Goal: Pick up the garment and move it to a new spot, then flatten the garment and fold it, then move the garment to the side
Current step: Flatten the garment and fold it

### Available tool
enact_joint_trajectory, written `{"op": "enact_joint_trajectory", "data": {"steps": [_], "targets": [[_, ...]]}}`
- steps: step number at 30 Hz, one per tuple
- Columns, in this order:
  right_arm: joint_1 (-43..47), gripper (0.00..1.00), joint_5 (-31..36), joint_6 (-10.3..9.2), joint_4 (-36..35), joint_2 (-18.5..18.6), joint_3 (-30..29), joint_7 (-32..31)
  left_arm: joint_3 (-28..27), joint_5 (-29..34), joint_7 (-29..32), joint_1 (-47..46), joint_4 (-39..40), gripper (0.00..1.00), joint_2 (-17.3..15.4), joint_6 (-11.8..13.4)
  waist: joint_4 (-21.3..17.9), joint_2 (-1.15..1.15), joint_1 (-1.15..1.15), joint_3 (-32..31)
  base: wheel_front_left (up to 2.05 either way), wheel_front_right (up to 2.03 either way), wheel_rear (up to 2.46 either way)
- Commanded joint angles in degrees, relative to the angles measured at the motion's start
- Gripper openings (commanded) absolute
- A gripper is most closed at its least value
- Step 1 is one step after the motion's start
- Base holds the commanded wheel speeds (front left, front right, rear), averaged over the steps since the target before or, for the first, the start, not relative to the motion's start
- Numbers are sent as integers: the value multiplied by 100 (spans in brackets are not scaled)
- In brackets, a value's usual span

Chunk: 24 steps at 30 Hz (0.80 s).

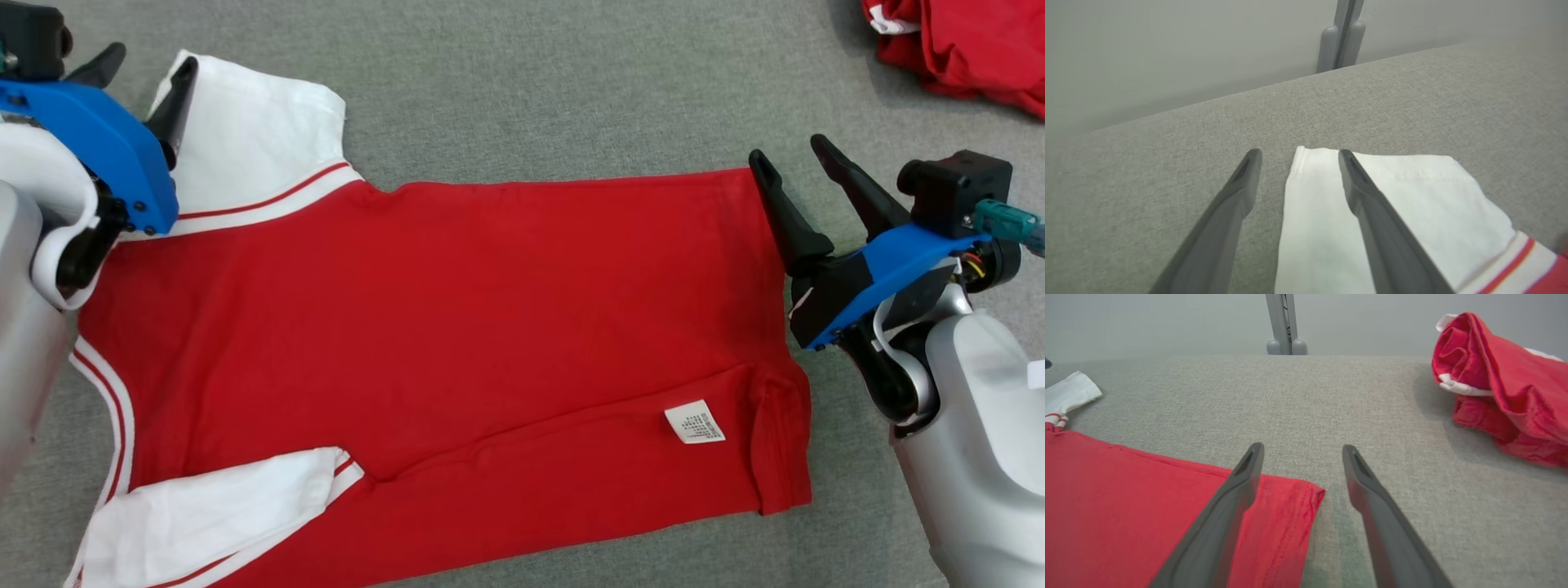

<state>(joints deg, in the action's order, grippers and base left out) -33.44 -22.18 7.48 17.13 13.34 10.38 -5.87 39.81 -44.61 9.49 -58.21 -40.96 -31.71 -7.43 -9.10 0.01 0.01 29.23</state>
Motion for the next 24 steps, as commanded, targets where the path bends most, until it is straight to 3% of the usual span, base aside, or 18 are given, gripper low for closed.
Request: {"op": "enact_joint_trajectory", "data": {"steps": [1,11,21,22,23,24], "targets": [[-111,100,-22,3,6,39,44,11,73,-112,26,-133,-54,100,-70,-7,-26,-1,-1,40,0,0,0],[-311,100,-176,3,60,64,272,77,567,-672,296,-432,-410,100,-207,-7,-215,-1,-1,296,0,0,0],[-436,100,-283,3,174,90,378,102,952,-1290,873,-563,-485,100,-56,-8,-290,-1,-1,379,0,0,0],[-442,100,-295,3,188,96,389,102,974,-1334,897,-593,-477,89,-67,-8,-294,-1,-1,379,0,0,0],[-451,100,-307,3,202,99,400,97,981,-1384,870,-619,-469,36,-76,-8,-297,-1,-1,376,0,0,0],[-458,100,-348,3,216,96,419,68,993,-1418,840,-639,-473,0,-86,-8,-300,-1,-1,369,0,0,0]]}}
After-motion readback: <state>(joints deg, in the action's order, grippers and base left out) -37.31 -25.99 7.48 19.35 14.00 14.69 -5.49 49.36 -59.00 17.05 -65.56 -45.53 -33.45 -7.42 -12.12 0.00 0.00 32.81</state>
